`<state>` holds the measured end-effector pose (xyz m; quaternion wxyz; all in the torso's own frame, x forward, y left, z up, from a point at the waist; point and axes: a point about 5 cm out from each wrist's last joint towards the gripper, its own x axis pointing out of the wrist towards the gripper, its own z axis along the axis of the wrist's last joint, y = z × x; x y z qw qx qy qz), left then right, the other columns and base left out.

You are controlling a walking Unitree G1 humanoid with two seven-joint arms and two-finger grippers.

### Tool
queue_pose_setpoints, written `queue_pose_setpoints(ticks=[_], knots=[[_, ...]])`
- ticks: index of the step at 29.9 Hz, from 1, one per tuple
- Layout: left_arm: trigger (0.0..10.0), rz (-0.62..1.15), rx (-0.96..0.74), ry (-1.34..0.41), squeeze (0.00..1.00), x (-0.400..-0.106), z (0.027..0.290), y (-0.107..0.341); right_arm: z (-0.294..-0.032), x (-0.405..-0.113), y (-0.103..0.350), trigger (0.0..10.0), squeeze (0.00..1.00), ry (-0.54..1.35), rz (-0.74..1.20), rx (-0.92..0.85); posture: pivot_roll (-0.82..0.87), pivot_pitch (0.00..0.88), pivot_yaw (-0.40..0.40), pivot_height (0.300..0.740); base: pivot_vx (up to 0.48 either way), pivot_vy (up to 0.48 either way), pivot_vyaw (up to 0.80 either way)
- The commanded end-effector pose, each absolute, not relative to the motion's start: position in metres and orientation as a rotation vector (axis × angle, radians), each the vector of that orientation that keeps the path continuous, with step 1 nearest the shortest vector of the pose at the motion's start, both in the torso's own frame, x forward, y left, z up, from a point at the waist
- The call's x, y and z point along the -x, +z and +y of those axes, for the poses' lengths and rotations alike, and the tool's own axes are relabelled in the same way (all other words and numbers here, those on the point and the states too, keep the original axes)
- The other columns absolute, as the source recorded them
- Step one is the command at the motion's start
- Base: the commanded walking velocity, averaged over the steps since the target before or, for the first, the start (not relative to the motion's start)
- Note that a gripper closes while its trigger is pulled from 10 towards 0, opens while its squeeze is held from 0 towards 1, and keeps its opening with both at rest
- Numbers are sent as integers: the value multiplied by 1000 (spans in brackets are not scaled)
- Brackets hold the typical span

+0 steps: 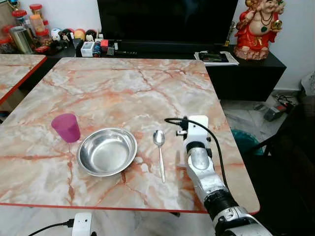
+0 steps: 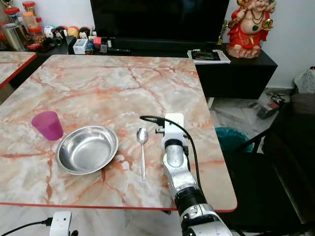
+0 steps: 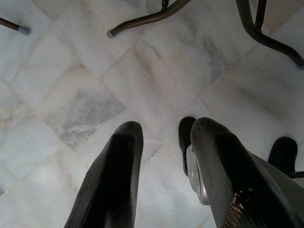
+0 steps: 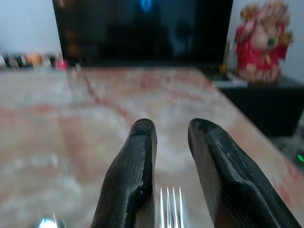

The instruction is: Setting the table

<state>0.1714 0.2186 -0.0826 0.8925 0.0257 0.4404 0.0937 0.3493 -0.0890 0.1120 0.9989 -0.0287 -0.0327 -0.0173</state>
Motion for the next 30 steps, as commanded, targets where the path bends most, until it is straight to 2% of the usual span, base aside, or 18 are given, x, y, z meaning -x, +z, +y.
queue_pose_setpoints(ticks=[1,8,14,30], knots=[[10000,917,-48,208,0,-171,219,-83,-87,-350,123,10000,0,-23,-135,44,24,0,-34,740,0,0,0],[10000,870,-42,210,0,-175,218,-80,-88,-349,130,10000,0,-9,-186,18,16,0,-30,740,0,0,0],[10000,830,5,224,0,-179,216,-78,-101,-348,131,10000,0,-22,-212,16,6,0,-30,740,0,0,0],[10000,830,14,224,0,-180,214,-78,-105,-352,140,10000,0,-46,-250,12,8,0,-36,740,0,318,0]])
